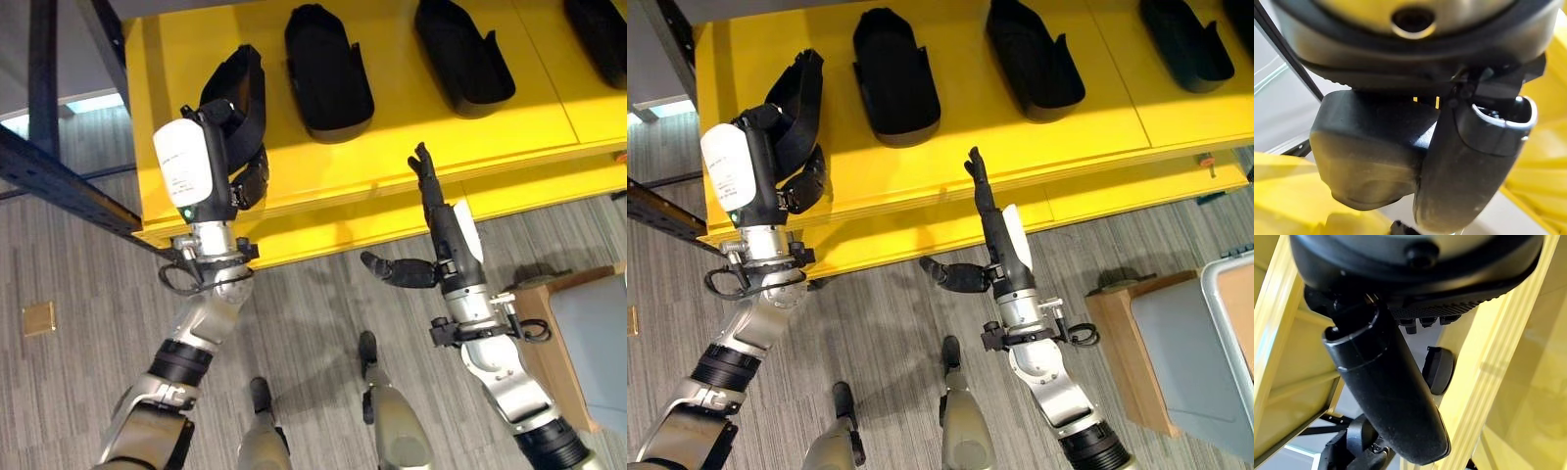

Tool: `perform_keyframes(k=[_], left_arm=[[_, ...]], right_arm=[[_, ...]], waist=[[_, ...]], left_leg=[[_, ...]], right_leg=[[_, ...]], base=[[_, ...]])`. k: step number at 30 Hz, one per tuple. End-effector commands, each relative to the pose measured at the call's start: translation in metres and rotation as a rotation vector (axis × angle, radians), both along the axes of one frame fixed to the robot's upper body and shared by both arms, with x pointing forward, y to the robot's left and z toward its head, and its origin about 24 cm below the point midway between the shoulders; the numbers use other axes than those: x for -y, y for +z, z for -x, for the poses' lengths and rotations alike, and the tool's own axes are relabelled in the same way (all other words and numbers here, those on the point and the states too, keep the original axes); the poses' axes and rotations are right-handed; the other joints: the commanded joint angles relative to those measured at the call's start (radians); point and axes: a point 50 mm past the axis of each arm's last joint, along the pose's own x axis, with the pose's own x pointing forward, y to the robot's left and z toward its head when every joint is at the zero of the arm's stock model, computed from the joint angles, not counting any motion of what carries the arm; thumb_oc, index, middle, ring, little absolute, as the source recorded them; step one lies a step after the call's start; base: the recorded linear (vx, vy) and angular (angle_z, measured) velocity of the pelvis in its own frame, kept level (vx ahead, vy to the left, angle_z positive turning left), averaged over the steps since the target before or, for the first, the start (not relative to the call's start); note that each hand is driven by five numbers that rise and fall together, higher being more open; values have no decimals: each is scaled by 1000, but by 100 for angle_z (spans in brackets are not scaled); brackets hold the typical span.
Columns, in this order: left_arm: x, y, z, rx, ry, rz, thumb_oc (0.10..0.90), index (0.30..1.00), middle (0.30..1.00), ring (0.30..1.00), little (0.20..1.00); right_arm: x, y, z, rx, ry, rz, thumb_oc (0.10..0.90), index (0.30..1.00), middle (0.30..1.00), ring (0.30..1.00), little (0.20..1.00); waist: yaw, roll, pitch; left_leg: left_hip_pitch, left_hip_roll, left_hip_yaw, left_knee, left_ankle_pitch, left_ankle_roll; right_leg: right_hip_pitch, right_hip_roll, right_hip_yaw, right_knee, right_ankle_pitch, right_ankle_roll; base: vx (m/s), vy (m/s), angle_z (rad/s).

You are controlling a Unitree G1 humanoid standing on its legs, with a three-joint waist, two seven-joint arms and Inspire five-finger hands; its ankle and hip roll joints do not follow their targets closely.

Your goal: Move parts from the plastic box to the shelf.

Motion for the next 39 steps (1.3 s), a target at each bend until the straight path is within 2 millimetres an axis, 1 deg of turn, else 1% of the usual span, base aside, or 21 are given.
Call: perform_keyframes(k=[1,3,6,8,12,15,16,19,21,23,24,25,26,29,30,31,32,34,37,39], left_arm=[[-1,67,1,313,44,-70,400,300,300,300,300],[-6,70,-3,304,80,-105,400,300,300,300,300],[-16,67,-15,223,160,-220,400,300,300,300,300],[-27,63,-22,162,220,-272,400,300,300,300,300],[-48,55,-28,66,308,-352,400,300,300,300,300],[-67,47,-31,-19,388,-383,400,300,300,300,300],[-69,47,-31,-24,395,-386,400,300,300,300,300],[-85,42,-33,-94,460,-420,400,300,300,300,300],[-89,42,-34,-105,474,-417,400,300,300,300,300],[-97,40,-38,-158,508,-425,400,300,300,300,300],[-97,40,-38,-157,508,-425,400,300,300,300,300],[-100,39,-42,-201,523,-413,400,300,300,300,300],[-103,34,-45,-254,513,-361,400,300,300,300,300],[-94,39,-54,-276,447,-241,400,300,300,300,300],[-94,38,-57,-291,428,-184,400,300,300,300,300],[-94,38,-57,-291,428,-184,400,300,300,300,300],[-97,30,-58,-331,436,-165,400,300,300,300,300],[-92,23,-62,-370,412,-106,400,300,300,300,300],[-92,17,-65,-409,406,-49,400,300,300,300,300],[-91,17,-66,-416,398,-12,400,300,300,300,300]], right_arm=[[-2,44,8,250,47,-31,900,1000,1000,1000,1000],[-2,44,7,246,52,-27,900,1000,1000,1000,1000],[-3,46,7,251,70,-25,900,1000,1000,1000,1000],[-4,46,6,253,81,-20,900,1000,1000,1000,1000],[-5,46,6,252,95,-8,900,1000,1000,1000,1000],[-6,46,6,251,106,13,900,1000,1000,1000,1000],[-7,46,6,251,112,18,900,1000,1000,1000,1000],[-8,46,6,249,129,40,900,1000,1000,1000,1000],[-9,46,6,248,135,42,900,1000,1000,1000,1000],[-11,45,5,237,154,59,900,1000,1000,1000,1000],[-11,45,5,238,153,58,900,1000,1000,1000,1000],[-13,44,5,228,169,67,900,1000,1000,1000,1000],[-14,44,5,224,174,72,900,1000,1000,1000,1000],[-15,40,6,193,192,75,900,1000,1000,1000,1000],[-15,39,7,184,200,73,900,1000,1000,1000,1000],[-15,39,7,184,200,73,900,1000,1000,1000,1000],[-16,38,7,176,213,71,900,1000,1000,1000,1000],[-16,39,8,171,226,69,900,1000,1000,1000,1000],[-15,37,9,159,227,67,900,1000,1000,1000,1000],[-14,37,10,159,228,66,900,1000,1000,1000,1000]], waist=[[4,-10,-56],[-4,-13,-55],[-18,-13,-55],[-23,-13,-55],[-29,-9,-53],[-30,-7,-49],[-30,-6,-48],[-32,-4,-46],[-32,-4,-44],[-33,-4,-41],[-33,-5,-40],[-36,-5,-39],[-37,-6,-38],[-39,-7,-37],[-39,-9,-35],[-39,-9,-35],[-40,-11,-35],[-40,-14,-35],[-43,-18,-38],[-45,-20,-38]], left_leg=[[9,68,9,31,-2,-2],[11,71,13,29,-1,-3],[20,76,23,19,2,-7],[27,77,30,13,2,-7],[37,78,41,7,1,-8],[41,77,44,8,-1,-8],[41,77,44,8,0,-9],[41,76,44,8,-1,-9],[40,76,44,9,-1,-10],[37,75,44,11,0,-10],[37,75,43,12,0,-10],[36,73,41,13,0,-9],[35,72,40,13,0,-9],[32,70,36,15,-1,-8],[31,68,31,17,-2,-7],[30,68,31,17,-2,-7],[30,67,30,18,-2,-7],[32,67,30,17,-3,-6],[33,67,30,18,-3,-7],[33,68,30,19,-2,-8]], right_leg=[[19,-78,21,135,-141,73],[12,-73,26,135,-141,73],[2,-66,33,135,-139,77],[-6,-62,40,138,-138,78],[-14,-57,49,142,-140,79],[-16,-57,51,143,-142,79],[-17,-58,51,143,-142,79],[-19,-59,50,144,-141,82],[-20,-59,50,145,-141,83],[-18,-61,48,145,-141,84],[-18,-61,48,145,-141,84],[-17,-63,46,146,-140,86],[-17,-64,45,146,-140,87],[-15,-68,42,147,-139,88],[-13,-70,41,148,-140,88],[-13,-70,40,148,-140,88],[-13,-71,40,147,-138,88],[-10,-72,40,146,-138,88],[-6,-73,41,144,-137,88],[-5,-73,40,143,-137,87]], base=[[19,-4,-15],[13,0,-15],[19,7,-9],[10,8,-2],[17,27,-14],[7,11,-4],[0,0,0],[0,0,0],[0,0,0],[0,0,0],[1,10,4],[4,12,4],[0,0,0],[0,0,0],[4,2,6],[7,3,7],[10,2,6],[0,0,0],[15,-1,5],[8,-3,3]])
